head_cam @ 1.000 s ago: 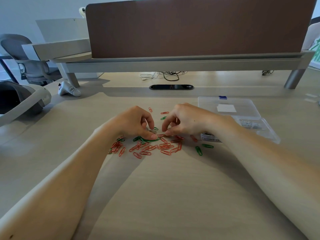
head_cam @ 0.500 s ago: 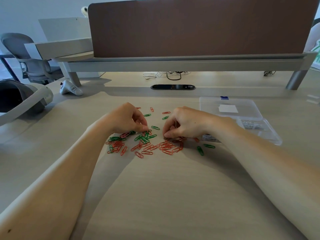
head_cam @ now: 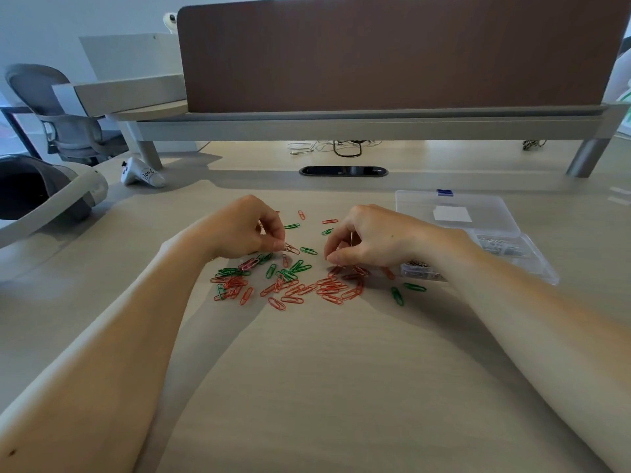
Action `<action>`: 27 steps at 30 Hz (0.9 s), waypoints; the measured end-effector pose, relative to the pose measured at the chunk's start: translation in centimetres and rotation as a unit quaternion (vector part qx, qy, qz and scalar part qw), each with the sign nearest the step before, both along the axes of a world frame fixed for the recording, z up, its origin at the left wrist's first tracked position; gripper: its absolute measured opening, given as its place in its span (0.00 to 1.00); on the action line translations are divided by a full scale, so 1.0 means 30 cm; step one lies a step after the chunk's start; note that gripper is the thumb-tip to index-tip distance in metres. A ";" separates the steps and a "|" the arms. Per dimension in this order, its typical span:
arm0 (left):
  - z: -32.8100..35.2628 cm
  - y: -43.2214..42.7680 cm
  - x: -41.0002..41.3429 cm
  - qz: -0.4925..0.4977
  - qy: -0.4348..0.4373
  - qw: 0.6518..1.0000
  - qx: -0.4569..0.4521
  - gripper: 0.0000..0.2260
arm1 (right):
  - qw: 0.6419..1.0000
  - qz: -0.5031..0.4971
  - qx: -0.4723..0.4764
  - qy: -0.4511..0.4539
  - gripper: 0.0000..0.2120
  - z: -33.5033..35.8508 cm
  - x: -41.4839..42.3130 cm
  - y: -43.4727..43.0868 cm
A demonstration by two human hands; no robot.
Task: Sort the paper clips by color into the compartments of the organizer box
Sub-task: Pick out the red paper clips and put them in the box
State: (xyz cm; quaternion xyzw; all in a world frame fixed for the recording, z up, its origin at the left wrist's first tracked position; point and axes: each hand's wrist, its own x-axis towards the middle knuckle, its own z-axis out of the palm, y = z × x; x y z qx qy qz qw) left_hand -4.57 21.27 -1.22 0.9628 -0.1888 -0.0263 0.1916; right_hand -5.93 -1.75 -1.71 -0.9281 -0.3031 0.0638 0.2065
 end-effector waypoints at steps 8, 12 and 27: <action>-0.019 0.012 0.005 -0.038 0.025 0.999 0.028 0.06 | 1.000 0.002 0.002 0.004 0.04 -0.001 0.003 -0.004; -0.023 0.008 0.001 -0.060 0.026 0.997 0.038 0.08 | 1.000 -0.001 0.009 0.005 0.05 -0.002 0.003 -0.005; -0.017 -0.010 0.003 -0.016 -0.011 1.000 -0.020 0.03 | 0.999 -0.032 0.035 -0.019 0.08 -0.008 -0.001 0.029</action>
